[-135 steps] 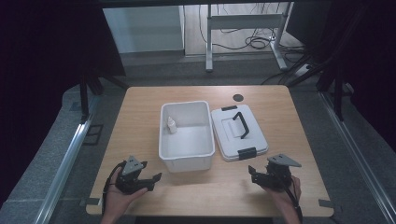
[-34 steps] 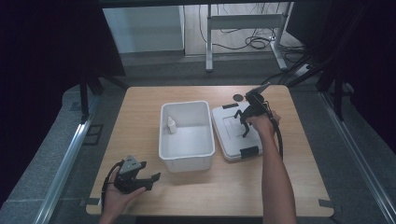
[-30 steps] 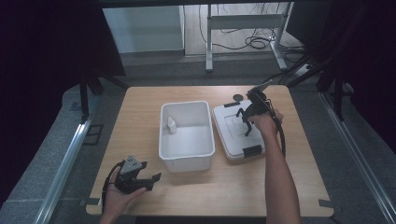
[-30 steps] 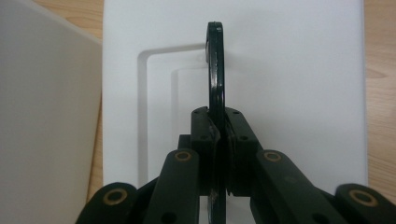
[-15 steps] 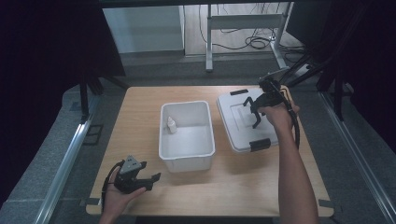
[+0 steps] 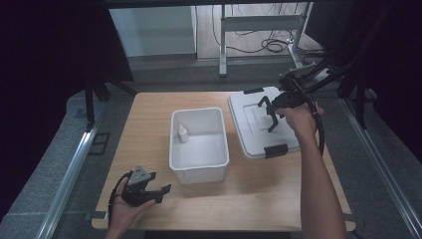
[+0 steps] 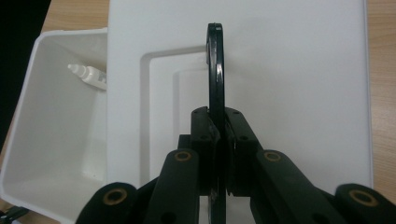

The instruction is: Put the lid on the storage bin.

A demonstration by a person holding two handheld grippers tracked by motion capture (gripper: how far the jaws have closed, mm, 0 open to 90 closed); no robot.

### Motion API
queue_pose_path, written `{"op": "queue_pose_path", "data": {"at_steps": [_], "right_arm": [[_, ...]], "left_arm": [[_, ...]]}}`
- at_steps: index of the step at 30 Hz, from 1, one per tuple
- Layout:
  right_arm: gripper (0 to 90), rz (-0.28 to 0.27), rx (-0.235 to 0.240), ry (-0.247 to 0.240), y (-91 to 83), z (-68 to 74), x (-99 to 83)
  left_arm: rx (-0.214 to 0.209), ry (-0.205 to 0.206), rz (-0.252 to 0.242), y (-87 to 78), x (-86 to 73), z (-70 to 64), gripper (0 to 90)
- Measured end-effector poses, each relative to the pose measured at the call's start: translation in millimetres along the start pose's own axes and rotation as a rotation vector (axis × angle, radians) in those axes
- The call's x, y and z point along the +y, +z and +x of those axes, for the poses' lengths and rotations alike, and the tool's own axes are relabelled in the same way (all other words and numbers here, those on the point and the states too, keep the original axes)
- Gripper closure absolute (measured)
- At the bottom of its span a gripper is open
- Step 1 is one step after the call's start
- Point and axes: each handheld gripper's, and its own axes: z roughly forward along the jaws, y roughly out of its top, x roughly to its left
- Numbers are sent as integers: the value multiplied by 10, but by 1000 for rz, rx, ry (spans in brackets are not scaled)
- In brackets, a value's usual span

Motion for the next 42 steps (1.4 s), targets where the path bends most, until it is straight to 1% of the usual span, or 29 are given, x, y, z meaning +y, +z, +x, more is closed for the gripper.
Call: {"op": "queue_pose_path", "data": {"at_steps": [5, 8, 9, 13, 14, 16, 17, 18, 21, 23, 24, 27, 28, 30, 33, 35, 37, 42], "right_arm": [[847, 10, 7, -24, 9, 213, 50], [847, 14, 35, -21, 37, 332, 82], [847, 20, 38, -18, 45, 374, 90], [847, 27, 33, -27, 93, 548, 107], [846, 30, 38, -28, 106, 592, 107], [846, 37, 72, -24, 136, 654, 100], [846, 40, 88, -17, 146, 681, 100], [846, 39, 93, -12, 158, 708, 100], [846, 48, 77, -1, 222, 783, 98], [846, 51, 69, -3, 272, 824, 95], [846, 57, 71, 0, 295, 847, 94], [847, 53, 86, 16, 356, 914, 81], [847, 57, 84, 18, 371, 938, 75], [847, 53, 93, 35, 397, 992, 58], [847, 49, 100, 62, 427, 1097, 34], [847, 45, 106, 71, 446, 1170, 20], [847, 42, 107, 76, 474, 1243, 9], [847, 56, 105, 83, 555, 1388, -20]], "left_arm": [[2, -4, -4, -19, -1, 19, 261], [1, -6, -5, -25, -5, 36, 261], [1, -6, -4, -24, -7, 39, 261], [-2, -4, 1, -14, -10, 35, 261], [-3, -1, 1, -12, -10, 32, 261], [-5, 3, 2, -6, -9, 24, 261], [-5, 3, 3, -6, -8, 21, 261], [-6, 3, 2, -7, -7, 19, 261], [-8, 4, 0, -9, -5, 19, 261], [-9, 3, -1, -10, -5, 24, 262], [-10, 1, -3, -9, -5, 25, 261], [-12, 2, -1, -9, -4, 28, 262], [-12, 3, -2, -8, -3, 28, 262], [-14, 2, -3, -9, -1, 28, 262], [-17, 3, -7, -15, 3, 21, 262], [-18, 5, -11, -28, 9, 18, 262], [-17, 4, -16, -43, 13, 20, 262], [-20, 0, -21, -55, 15, 36, 262]]}}
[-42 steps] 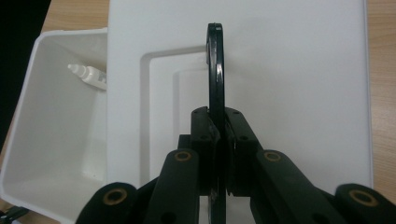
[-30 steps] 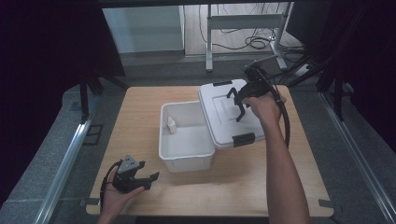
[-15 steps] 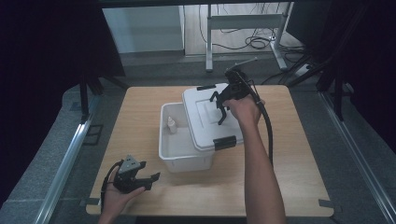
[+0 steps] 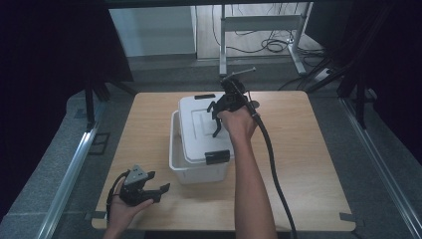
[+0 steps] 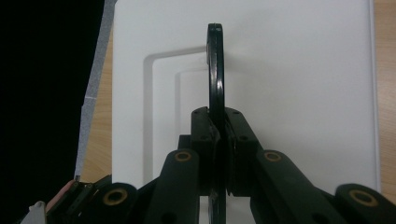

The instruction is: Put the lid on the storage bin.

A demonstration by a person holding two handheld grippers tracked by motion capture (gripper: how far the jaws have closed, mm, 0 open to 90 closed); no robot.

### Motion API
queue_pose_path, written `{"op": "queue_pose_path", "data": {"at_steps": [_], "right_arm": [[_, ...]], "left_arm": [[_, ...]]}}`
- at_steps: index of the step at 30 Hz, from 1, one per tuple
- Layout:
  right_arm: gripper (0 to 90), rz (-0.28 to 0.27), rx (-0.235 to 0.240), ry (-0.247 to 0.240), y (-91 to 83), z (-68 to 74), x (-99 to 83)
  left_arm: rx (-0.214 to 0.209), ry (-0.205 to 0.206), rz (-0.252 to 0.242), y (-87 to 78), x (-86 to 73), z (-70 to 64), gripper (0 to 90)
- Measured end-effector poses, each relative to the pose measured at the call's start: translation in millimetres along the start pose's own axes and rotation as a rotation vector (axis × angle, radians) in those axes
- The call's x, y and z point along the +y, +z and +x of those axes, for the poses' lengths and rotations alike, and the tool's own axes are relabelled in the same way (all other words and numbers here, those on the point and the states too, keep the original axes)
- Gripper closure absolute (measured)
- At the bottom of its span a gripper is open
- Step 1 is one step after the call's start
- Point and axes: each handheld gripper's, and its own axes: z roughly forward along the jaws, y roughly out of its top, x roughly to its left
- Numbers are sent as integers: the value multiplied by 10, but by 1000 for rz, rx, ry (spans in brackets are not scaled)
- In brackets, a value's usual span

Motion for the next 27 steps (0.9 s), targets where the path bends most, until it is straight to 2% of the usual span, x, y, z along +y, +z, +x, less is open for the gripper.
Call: {"op": "queue_pose_path", "data": {"at_steps": [7, 14, 21, 27], "right_arm": [[847, 13, -19, 19, 96, 106, -57], [847, 14, -12, 21, 129, 228, -105], [848, 26, -30, 59, 280, 249, -114], [847, 13, -29, 77, 397, 258, -126]], "left_arm": [[-9, 4, -9, -12, 26, -17, 262], [-16, 5, -18, -28, 38, -32, 262], [-14, 5, -8, -1, 32, -11, 262], [-17, 11, -6, 4, 31, -20, 262]]}}
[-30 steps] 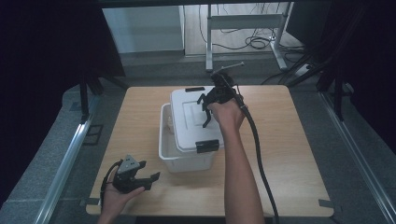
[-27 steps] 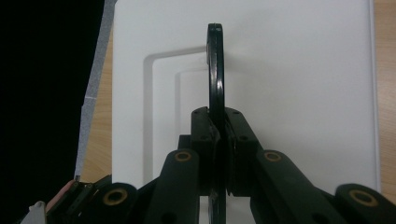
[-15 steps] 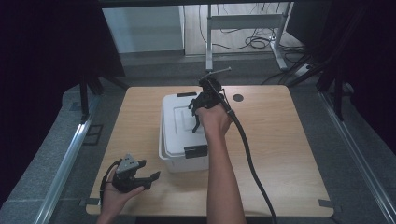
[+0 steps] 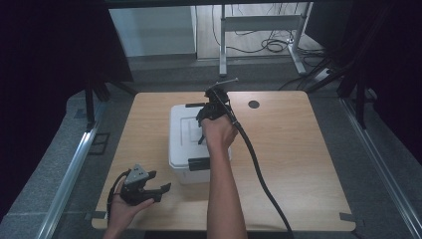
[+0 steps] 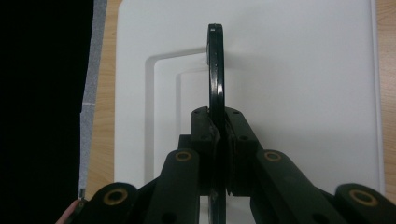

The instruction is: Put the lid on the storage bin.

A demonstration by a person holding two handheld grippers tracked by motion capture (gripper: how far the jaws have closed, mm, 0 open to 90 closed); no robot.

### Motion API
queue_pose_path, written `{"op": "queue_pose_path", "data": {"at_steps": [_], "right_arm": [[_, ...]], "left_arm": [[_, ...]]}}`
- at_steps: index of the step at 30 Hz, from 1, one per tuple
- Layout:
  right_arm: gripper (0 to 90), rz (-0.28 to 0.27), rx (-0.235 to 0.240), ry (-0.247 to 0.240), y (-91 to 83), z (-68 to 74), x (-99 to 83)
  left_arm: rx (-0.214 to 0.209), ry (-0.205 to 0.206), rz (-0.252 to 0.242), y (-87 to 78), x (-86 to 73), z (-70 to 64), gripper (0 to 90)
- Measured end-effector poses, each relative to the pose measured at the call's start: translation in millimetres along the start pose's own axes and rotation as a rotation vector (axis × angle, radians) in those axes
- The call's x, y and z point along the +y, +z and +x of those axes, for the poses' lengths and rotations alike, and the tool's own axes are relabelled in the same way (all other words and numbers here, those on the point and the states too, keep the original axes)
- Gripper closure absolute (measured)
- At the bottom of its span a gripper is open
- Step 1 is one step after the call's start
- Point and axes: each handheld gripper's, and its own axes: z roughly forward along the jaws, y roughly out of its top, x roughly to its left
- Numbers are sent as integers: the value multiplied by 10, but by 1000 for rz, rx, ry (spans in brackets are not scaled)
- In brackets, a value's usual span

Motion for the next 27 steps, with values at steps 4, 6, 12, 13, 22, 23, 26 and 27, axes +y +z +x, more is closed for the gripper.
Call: {"op": "queue_pose_path", "data": {"at_steps": [4, 6, 12, 13, 22, 23, 26, 27], "right_arm": [[847, -8, 7, 8, 36, -10, 8], [847, -1, 11, 11, 58, -28, 5], [844, -1, 26, 19, 129, -96, -13], [842, 4, 25, 13, 129, -101, -14], [721, -3, 31, -59, 107, -108, 10], [709, -6, 30, -68, 92, -118, 15], [644, -16, 24, -97, 37, -148, 25], [634, -16, 25, -110, 23, -160, 24]], "left_arm": [[-1, -2, 4, 9, -2, -1, 262], [-1, 0, 6, 16, -3, -1, 262], [-2, 1, 9, 22, -4, 0, 262], [0, 0, 10, 23, -5, 0, 262], [0, 5, 16, 38, -7, 0, 262], [0, 5, 17, 39, -7, -1, 262], [2, 4, 17, 43, -9, 0, 262], [2, 3, 17, 44, -9, 0, 262]]}}
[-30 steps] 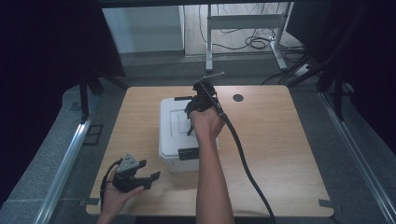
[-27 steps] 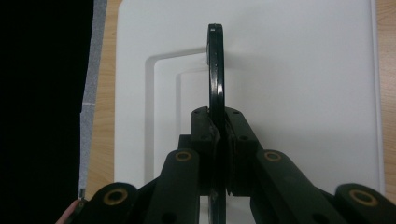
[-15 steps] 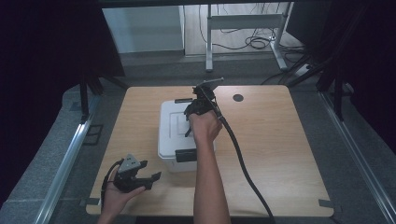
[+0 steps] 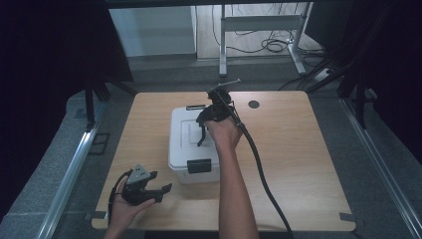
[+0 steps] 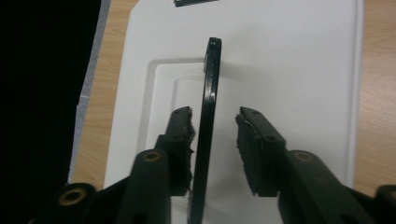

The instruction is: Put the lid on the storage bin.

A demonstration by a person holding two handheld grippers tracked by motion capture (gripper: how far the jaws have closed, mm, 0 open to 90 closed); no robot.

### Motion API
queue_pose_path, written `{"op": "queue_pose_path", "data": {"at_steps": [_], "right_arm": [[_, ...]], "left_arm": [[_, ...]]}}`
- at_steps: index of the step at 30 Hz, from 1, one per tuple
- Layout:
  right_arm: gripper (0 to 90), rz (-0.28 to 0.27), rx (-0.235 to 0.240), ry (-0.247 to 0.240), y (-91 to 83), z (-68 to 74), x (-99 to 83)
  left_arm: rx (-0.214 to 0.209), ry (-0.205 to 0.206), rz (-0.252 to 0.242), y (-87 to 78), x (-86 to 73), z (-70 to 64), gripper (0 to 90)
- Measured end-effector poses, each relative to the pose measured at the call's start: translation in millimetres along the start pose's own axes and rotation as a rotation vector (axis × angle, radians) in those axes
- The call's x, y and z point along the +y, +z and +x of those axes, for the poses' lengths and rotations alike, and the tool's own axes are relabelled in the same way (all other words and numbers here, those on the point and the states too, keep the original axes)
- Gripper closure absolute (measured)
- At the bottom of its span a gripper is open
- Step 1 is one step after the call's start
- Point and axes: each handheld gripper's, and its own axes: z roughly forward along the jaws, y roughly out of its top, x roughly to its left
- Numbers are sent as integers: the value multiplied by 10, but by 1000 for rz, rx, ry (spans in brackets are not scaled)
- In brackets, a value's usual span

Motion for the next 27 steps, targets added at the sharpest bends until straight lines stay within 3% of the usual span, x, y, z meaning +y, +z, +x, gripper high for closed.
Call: {"op": "queue_pose_path", "data": {"at_steps": [10, 17, 23, 27], "right_arm": [[523, -32, 33, -111, -143, -71, -32], [503, -62, 72, -177, -234, -101, -79], [498, -90, 110, -195, -296, -271, -151], [497, -126, 85, -227, -358, -429, -227]], "left_arm": [[6, -2, 8, 23, -14, 10, 262], [15, -11, 6, 0, -28, 47, 262], [25, -16, 6, 0, -33, 64, 262], [31, -19, 5, -3, -37, 66, 261]]}}
